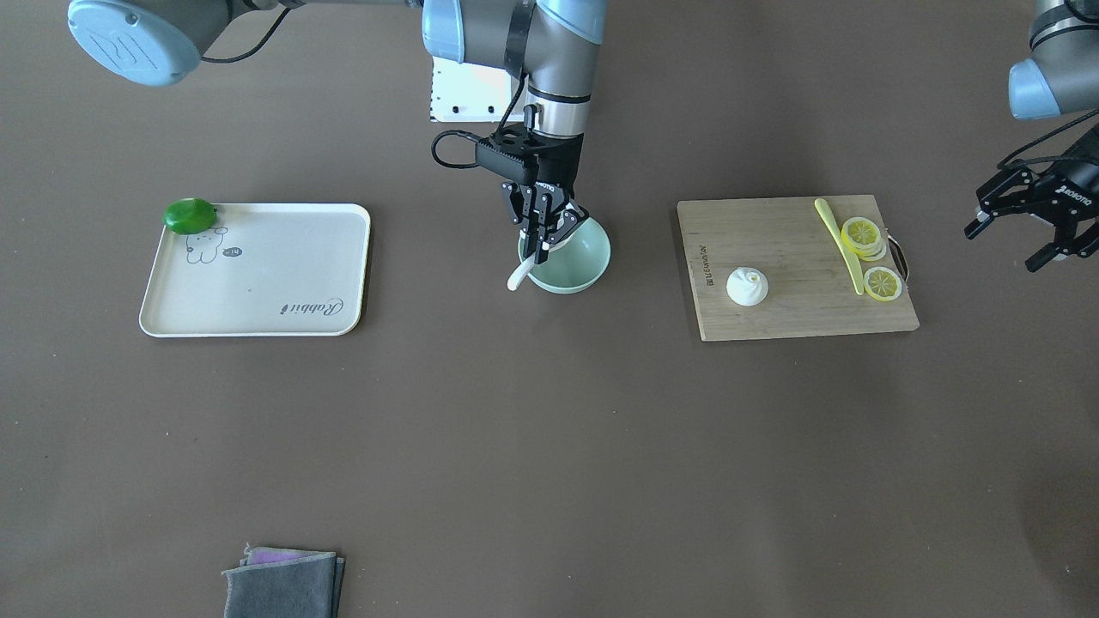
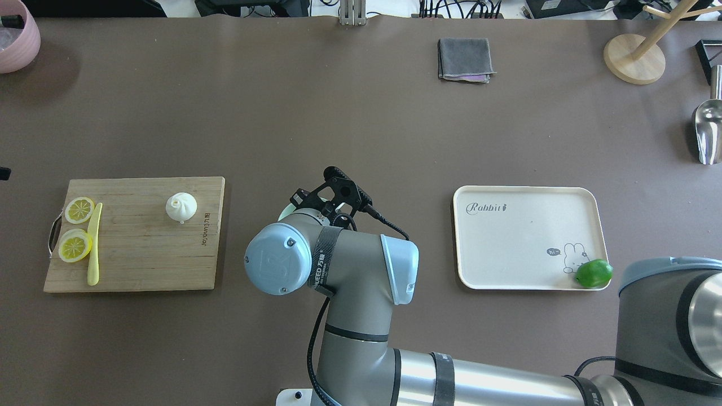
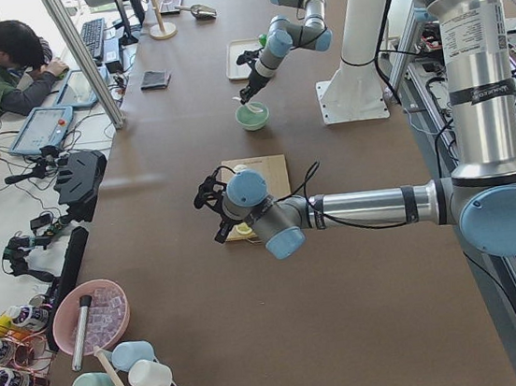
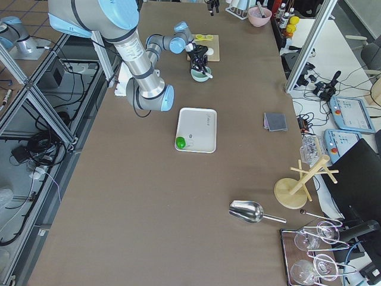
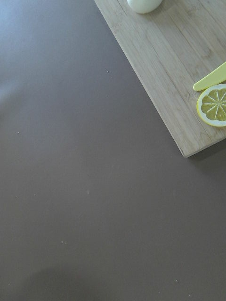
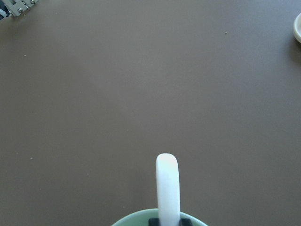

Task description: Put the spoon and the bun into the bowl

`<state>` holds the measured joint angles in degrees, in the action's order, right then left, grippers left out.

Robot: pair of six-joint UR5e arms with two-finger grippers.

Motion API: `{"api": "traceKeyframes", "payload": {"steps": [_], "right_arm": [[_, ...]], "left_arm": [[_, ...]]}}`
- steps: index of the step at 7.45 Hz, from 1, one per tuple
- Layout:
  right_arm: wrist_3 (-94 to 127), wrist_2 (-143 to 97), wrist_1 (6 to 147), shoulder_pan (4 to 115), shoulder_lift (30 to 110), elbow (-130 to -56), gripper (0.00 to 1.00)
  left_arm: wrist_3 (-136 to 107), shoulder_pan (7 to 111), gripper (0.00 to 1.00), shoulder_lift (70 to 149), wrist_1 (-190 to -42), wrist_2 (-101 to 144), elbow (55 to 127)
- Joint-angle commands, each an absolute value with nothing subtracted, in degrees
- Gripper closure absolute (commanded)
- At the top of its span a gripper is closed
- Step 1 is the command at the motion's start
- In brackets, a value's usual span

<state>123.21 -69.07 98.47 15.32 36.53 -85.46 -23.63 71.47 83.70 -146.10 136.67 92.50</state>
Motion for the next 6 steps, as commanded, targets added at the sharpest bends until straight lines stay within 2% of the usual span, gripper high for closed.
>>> {"api": "traceKeyframes", "payload": {"steps": [1,2,3,5,6], "right_arm": [[123.5,-66.7,99.8,13.7,35.9,-84.7,1.00],[123.4,-66.5,100.0,13.4,35.5,-84.7,1.00],[122.9,-66.4,100.0,13.0,35.5,-84.4,0.81],[121.4,-65.3,103.5,13.0,35.6,-83.8,0.01],[119.8,-64.4,104.8,13.0,35.2,-84.3,0.00]], "left_arm": [[-23.6,71.2,0.02,83.8,-146.2,136.7,92.5],[-23.6,71.2,0.02,83.9,-146.2,136.7,92.5],[-23.6,71.2,0.02,83.9,-146.2,136.7,92.5],[-23.6,71.2,0.02,83.9,-146.2,136.7,92.5],[-23.6,71.2,0.02,83.9,-146.2,136.7,92.5]]}}
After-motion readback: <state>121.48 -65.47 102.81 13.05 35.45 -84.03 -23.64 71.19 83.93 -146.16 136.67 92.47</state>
